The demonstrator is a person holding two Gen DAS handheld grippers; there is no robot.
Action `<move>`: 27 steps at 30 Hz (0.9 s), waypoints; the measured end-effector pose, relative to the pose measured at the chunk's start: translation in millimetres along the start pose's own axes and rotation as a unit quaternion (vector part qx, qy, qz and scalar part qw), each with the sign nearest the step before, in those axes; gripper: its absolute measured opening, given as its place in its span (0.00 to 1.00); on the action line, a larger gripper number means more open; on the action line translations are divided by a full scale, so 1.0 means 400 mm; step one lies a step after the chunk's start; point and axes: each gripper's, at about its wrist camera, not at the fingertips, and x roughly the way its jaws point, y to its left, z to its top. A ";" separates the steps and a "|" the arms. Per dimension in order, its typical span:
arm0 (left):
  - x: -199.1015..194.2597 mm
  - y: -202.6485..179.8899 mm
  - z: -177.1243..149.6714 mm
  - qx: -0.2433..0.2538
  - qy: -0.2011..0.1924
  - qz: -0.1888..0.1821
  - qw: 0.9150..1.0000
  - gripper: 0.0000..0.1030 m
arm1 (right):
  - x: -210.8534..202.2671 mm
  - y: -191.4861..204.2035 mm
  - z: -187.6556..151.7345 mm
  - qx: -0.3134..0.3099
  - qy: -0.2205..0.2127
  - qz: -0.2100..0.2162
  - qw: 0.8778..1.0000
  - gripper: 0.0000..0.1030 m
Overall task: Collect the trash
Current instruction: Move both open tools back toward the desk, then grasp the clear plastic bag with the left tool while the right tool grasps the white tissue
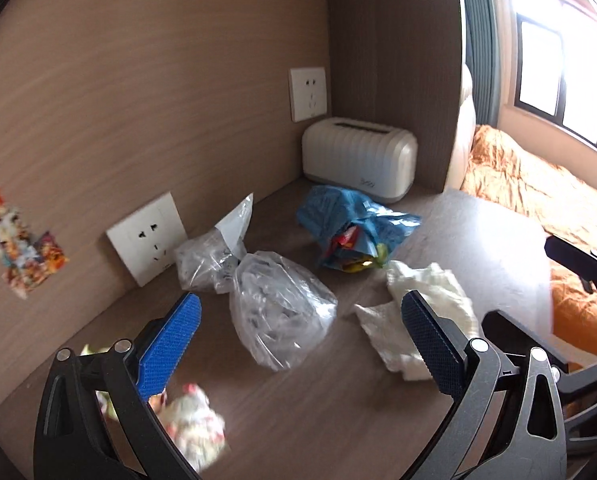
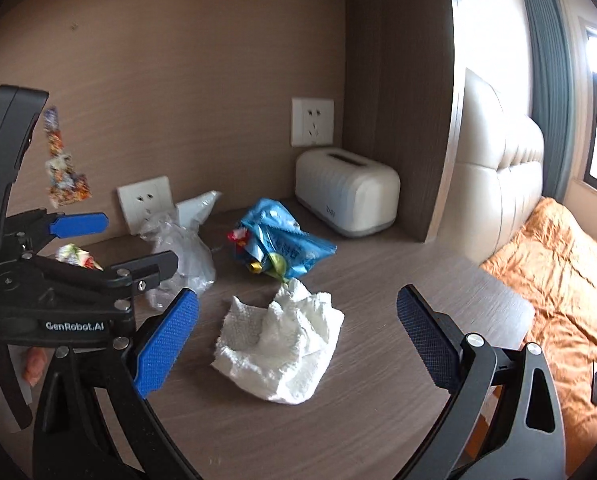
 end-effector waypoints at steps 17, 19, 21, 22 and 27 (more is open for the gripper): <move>0.172 0.023 -0.002 0.000 0.063 -0.023 0.998 0.96 | 0.133 0.028 -0.020 0.004 0.078 -0.031 0.996 0.96; 0.187 0.027 -0.001 0.001 0.071 -0.025 0.997 0.96 | 0.142 0.025 -0.023 0.009 0.085 -0.029 0.996 0.96; 0.202 0.031 -0.003 0.006 0.077 -0.019 0.997 0.96 | 0.152 0.022 -0.024 0.013 0.092 -0.030 0.995 0.96; 0.212 0.034 -0.003 0.008 0.082 -0.019 0.996 0.95 | 0.157 0.021 -0.026 0.014 0.097 -0.029 0.995 0.96; 0.248 0.047 -0.015 0.000 0.108 -0.032 0.994 0.95 | 0.187 0.013 -0.030 0.024 0.126 -0.022 0.991 0.96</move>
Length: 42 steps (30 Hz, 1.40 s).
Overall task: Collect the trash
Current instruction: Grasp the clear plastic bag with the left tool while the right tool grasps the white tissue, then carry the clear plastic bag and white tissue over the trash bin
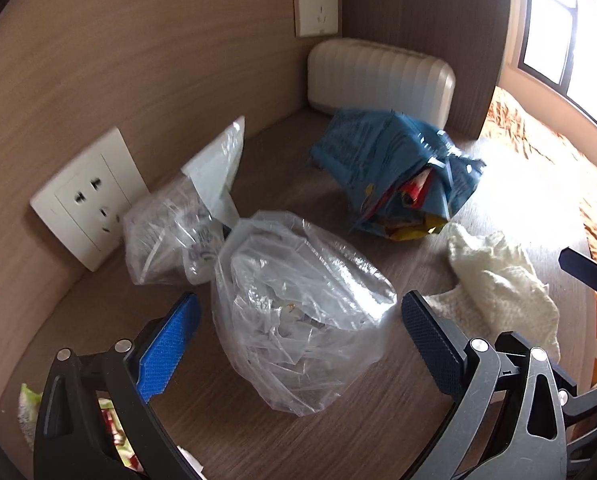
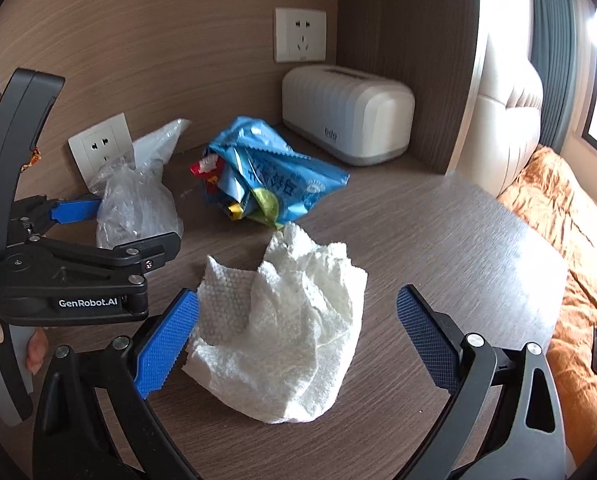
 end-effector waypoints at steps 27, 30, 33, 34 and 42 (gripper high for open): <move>-0.257 -0.120 -0.007 0.025 -0.071 -0.040 0.996 0.31 | -0.254 -0.023 0.083 -0.013 -0.078 0.019 0.997 0.10; -0.325 -0.177 0.014 0.035 -0.087 -0.050 0.994 0.31 | -0.335 -0.056 0.099 -0.010 -0.100 0.009 0.995 0.10; -0.393 -0.239 0.015 0.044 -0.098 -0.058 0.993 0.31 | -0.416 -0.098 0.094 -0.004 -0.117 -0.002 0.993 0.10; -0.407 -0.254 0.023 0.046 -0.100 -0.063 0.992 0.31 | -0.438 -0.108 0.089 -0.002 -0.122 -0.005 0.993 0.10; -0.503 -0.476 -0.005 0.093 -0.105 -0.096 0.985 0.31 | -0.600 -0.256 -0.009 0.032 -0.132 -0.037 0.990 0.10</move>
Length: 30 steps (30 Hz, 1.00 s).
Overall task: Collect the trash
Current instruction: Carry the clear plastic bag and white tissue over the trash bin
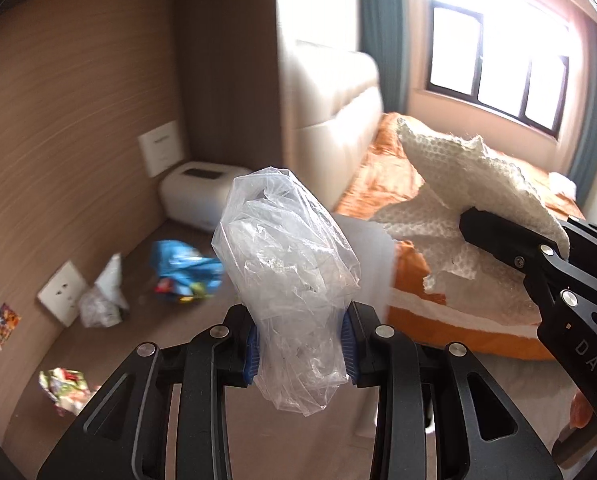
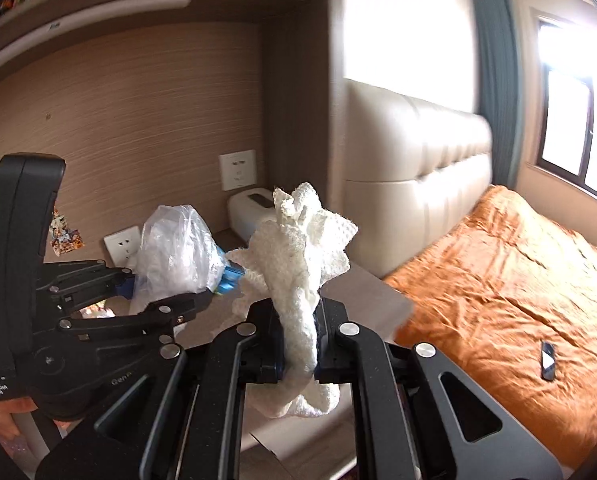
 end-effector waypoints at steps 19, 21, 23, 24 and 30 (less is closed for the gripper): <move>0.125 -0.480 -0.087 0.088 0.072 -0.095 0.989 0.31 | -0.148 -0.364 -0.243 0.081 0.055 -0.069 0.993 0.10; 0.153 -0.504 -0.105 0.095 0.081 -0.095 0.988 0.31 | -0.133 -0.391 -0.275 0.084 0.066 -0.070 0.992 0.10; 0.183 -0.526 -0.128 0.101 0.092 -0.099 0.986 0.31 | -0.117 -0.407 -0.300 0.087 0.075 -0.066 0.991 0.10; 0.197 -0.531 -0.139 0.103 0.096 -0.100 0.985 0.31 | -0.108 -0.416 -0.317 0.087 0.081 -0.066 0.991 0.10; 0.308 -0.586 -0.233 0.120 0.124 -0.109 0.979 0.31 | -0.065 -0.466 -0.418 0.088 0.112 -0.063 0.988 0.11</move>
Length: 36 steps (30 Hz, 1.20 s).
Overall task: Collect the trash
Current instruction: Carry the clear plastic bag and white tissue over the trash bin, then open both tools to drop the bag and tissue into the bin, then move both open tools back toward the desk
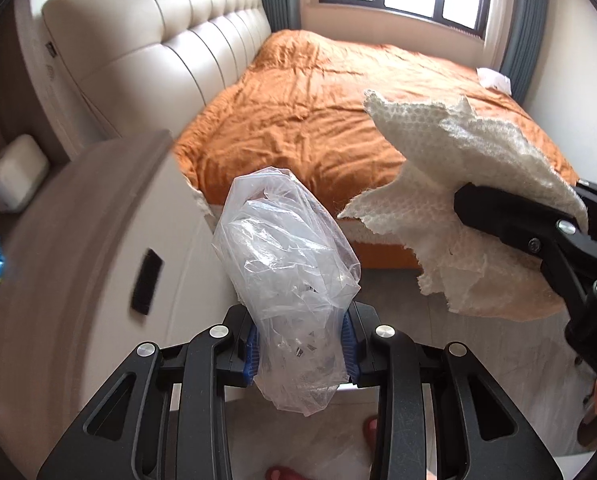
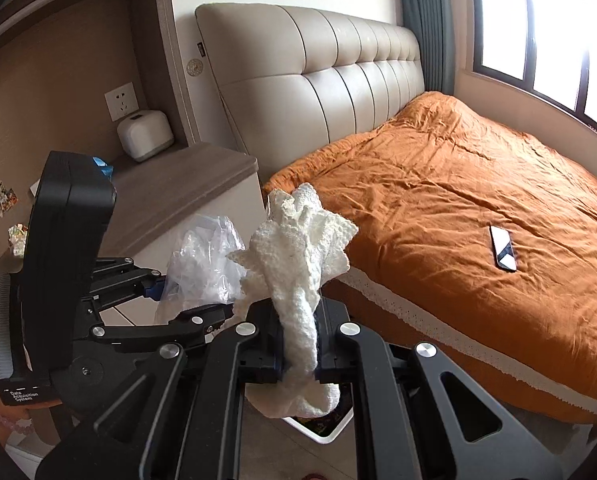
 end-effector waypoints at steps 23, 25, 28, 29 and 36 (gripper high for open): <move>0.750 -0.107 -0.402 0.020 0.105 -0.027 0.994 0.34 | 0.613 -0.181 -0.550 0.002 0.151 0.026 0.988 0.40; 0.814 -0.102 -0.434 0.009 0.117 -0.040 0.992 0.71 | 0.664 -0.188 -0.596 -0.008 0.154 0.037 0.987 0.96; 0.911 -0.088 -0.498 -0.007 0.118 -0.039 0.992 0.95 | 0.744 -0.206 -0.673 -0.014 0.150 0.044 0.988 0.96; 0.943 -0.086 -0.519 -0.003 0.125 -0.037 0.991 0.95 | 0.787 -0.214 -0.702 -0.011 0.167 0.045 0.985 0.96; 1.015 -0.052 -0.584 -0.014 0.129 -0.018 0.991 0.95 | 0.855 -0.210 -0.779 -0.028 0.183 0.032 0.982 0.96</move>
